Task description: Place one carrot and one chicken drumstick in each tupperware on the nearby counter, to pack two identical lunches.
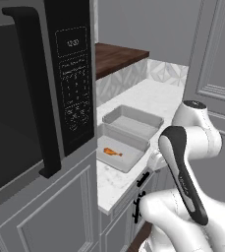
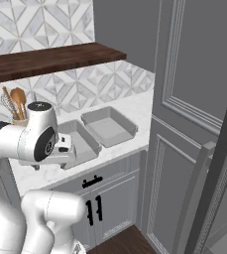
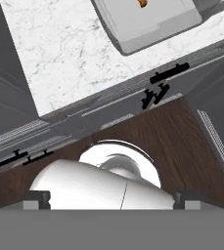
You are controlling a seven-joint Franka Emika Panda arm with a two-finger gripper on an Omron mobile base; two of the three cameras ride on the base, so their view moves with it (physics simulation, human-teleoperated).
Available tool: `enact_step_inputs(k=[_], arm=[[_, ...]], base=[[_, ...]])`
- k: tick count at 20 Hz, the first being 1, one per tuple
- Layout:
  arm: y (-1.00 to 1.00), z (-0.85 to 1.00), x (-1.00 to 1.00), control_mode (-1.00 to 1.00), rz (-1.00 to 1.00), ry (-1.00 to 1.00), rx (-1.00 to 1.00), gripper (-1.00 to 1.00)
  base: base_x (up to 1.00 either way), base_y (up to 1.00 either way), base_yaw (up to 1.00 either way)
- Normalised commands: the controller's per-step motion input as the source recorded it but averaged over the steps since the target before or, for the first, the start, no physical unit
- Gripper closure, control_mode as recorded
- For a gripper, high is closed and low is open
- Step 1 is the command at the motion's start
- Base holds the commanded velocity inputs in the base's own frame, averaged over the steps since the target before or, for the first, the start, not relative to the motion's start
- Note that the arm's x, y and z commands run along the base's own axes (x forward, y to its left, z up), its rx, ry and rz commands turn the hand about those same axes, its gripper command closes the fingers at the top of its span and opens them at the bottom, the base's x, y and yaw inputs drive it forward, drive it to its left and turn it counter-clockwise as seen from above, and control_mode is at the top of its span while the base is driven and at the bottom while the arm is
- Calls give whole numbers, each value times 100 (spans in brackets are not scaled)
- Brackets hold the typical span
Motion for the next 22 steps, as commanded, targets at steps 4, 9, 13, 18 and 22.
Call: enact_step_inputs(k=[4,9,13,18,22], arm=[[0,0,0,-100,0,0,0,-100],[0,0,-6,100,0,0,0,-100],[0,0,0,100,0,0,0,-100],[0,0,0,100,0,0,0,-100],[0,0,0,100,0,0,0,-100]], base=[[0,0,0],[-35,0,0],[-100,16,0],[-100,8,-2],[-82,-16,-44]])
